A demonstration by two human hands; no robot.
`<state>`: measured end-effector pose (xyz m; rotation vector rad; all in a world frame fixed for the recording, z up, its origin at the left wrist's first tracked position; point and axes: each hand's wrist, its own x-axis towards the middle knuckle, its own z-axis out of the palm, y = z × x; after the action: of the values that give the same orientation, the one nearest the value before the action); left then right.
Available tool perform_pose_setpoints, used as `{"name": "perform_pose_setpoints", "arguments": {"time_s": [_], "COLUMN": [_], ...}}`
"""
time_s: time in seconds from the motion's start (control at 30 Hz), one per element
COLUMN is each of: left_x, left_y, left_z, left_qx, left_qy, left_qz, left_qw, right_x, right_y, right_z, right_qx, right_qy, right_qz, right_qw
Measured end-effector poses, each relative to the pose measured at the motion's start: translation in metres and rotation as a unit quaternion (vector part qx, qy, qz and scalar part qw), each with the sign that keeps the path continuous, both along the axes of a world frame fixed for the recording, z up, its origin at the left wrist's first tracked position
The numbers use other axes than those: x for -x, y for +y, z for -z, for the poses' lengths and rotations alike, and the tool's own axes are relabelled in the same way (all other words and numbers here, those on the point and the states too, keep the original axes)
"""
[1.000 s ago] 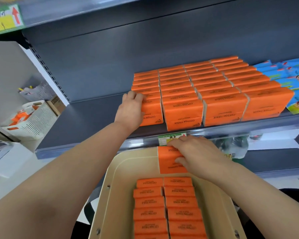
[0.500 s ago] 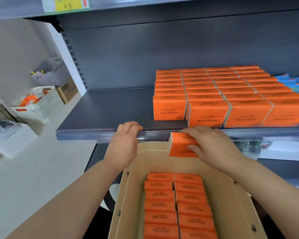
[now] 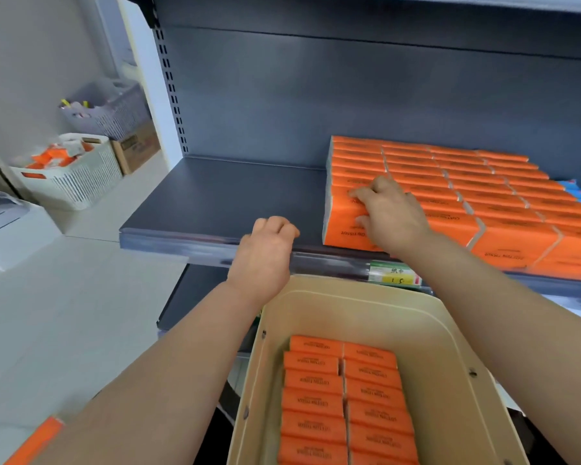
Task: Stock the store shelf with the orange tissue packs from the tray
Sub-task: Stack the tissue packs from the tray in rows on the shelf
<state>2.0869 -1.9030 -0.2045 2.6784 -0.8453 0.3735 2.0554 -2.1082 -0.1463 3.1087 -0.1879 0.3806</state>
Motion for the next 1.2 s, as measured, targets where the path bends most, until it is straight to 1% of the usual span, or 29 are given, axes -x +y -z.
{"name": "perform_pose_setpoints", "arguments": {"time_s": [0.3, 0.5, 0.6, 0.67, 0.77, 0.83, 0.93, 1.0, 1.03, 1.1, 1.2], "left_x": [0.001, 0.013, 0.027, 0.038, 0.057, 0.072, 0.103, 0.122, 0.127, 0.130, 0.126], "left_y": [-0.008, -0.013, -0.019, -0.024, -0.028, -0.027, -0.023, -0.020, -0.019, -0.017, -0.018], "left_z": [-0.005, -0.003, 0.002, 0.008, 0.023, 0.039, 0.072, 0.093, 0.103, 0.116, 0.123], "left_qx": [0.002, 0.005, 0.013, 0.011, 0.004, 0.000, 0.004, -0.030, -0.061, -0.121, -0.159], "left_qy": [-0.004, -0.009, -0.016, -0.016, 0.003, 0.015, 0.104, 0.153, 0.160, 0.149, 0.148], "left_qz": [0.019, 0.043, 0.064, 0.088, 0.122, 0.121, 0.101, 0.101, 0.109, 0.136, 0.131], "left_qw": [1.000, 0.999, 0.998, 0.996, 0.992, 0.993, 0.989, 0.983, 0.979, 0.972, 0.967], "right_x": [0.002, 0.034, 0.065, 0.088, 0.122, 0.142, 0.162, 0.169, 0.171, 0.174, 0.175], "right_y": [0.000, 0.000, -0.002, -0.001, 0.000, 0.002, 0.003, 0.003, 0.003, 0.002, 0.000], "right_z": [0.010, 0.020, 0.041, 0.060, 0.092, 0.113, 0.140, 0.154, 0.161, 0.175, 0.191], "right_qx": [0.039, 0.047, 0.045, 0.037, 0.012, -0.006, -0.031, -0.036, -0.037, -0.030, -0.019], "right_qy": [-0.018, -0.107, -0.114, -0.093, -0.013, 0.033, 0.097, 0.146, 0.168, 0.206, 0.252], "right_qz": [0.009, -0.041, -0.049, -0.052, -0.043, -0.036, -0.032, -0.020, -0.014, -0.008, -0.009], "right_qw": [0.999, 0.992, 0.991, 0.994, 0.999, 0.999, 0.994, 0.989, 0.985, 0.978, 0.967]}}
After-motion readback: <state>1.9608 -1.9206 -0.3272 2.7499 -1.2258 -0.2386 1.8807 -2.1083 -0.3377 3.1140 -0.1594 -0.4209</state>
